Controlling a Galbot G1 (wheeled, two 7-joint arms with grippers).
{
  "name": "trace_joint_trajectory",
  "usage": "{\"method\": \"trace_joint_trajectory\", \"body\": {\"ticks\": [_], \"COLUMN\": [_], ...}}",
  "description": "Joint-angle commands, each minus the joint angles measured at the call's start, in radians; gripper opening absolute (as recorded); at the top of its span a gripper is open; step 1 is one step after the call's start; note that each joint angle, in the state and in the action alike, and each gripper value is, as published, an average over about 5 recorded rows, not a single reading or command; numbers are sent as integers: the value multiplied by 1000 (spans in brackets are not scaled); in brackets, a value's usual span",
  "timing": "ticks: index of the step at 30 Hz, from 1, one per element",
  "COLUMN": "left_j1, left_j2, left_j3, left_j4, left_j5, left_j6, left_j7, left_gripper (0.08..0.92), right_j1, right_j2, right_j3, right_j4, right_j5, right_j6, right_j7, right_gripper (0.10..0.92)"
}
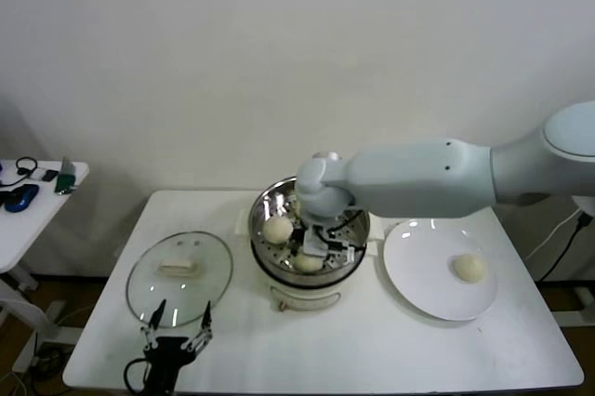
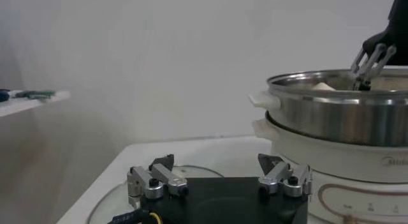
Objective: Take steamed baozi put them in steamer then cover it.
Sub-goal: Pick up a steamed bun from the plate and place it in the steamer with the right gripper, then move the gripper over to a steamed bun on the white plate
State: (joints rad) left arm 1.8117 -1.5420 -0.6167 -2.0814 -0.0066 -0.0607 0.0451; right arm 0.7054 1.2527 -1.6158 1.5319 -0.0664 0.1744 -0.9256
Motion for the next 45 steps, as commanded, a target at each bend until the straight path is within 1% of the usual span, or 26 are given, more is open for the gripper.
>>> {"method": "trace_joint_trajectory", "body": {"ticks": [1, 3, 6, 11, 14, 16, 19, 23, 27, 30, 36, 45], "left_j1": [0, 0, 0, 1, -2, -5, -9, -18, -26, -26, -22, -14], "left_j2": [0, 0, -1, 0, 2, 2, 5, 8, 4, 1, -1, -10], "left_j3": [-1, -1, 1, 2, 3, 5, 5, 4, 6, 6, 0, 1], "left_j4": [-3, -5, -10, -15, -16, -17, -17, -7, 5, 11, 26, 40], "left_j5": [0, 2, 5, 8, 8, 7, 4, 1, 2, 4, 8, 16], "left_j6": [1, 2, 5, 6, 7, 8, 9, 9, 9, 9, 6, 1], "left_j7": [0, 0, 1, 2, 2, 3, 4, 4, 5, 5, 5, 3], "left_gripper": [823, 823, 823, 823, 823, 823, 823, 823, 823, 823, 823, 823], "right_j1": [23, 68, 154, 323, 403, 431, 430, 324, 139, -13, -265, -466], "right_j2": [-7, -28, -78, -213, -314, -388, -500, -634, -721, -751, -735, -670], "right_j3": [22, 26, 20, -66, -178, -257, -346, -339, -236, -117, 100, 274], "right_j4": [-24, -26, -40, -128, -209, -248, -265, -260, -269, -295, -378, -508], "right_j5": [49, 112, 224, 434, 550, 603, 624, 577, 453, 372, 260, 190], "right_j6": [6, 15, 33, 23, -25, -69, -132, -197, -216, -223, -224, -222], "right_j7": [6, -22, -73, -155, -176, -175, -157, -128, -106, -94, -81, -56], "right_gripper": [733, 783, 817, 822, 823, 823, 823, 823, 823, 823, 823, 823]}}
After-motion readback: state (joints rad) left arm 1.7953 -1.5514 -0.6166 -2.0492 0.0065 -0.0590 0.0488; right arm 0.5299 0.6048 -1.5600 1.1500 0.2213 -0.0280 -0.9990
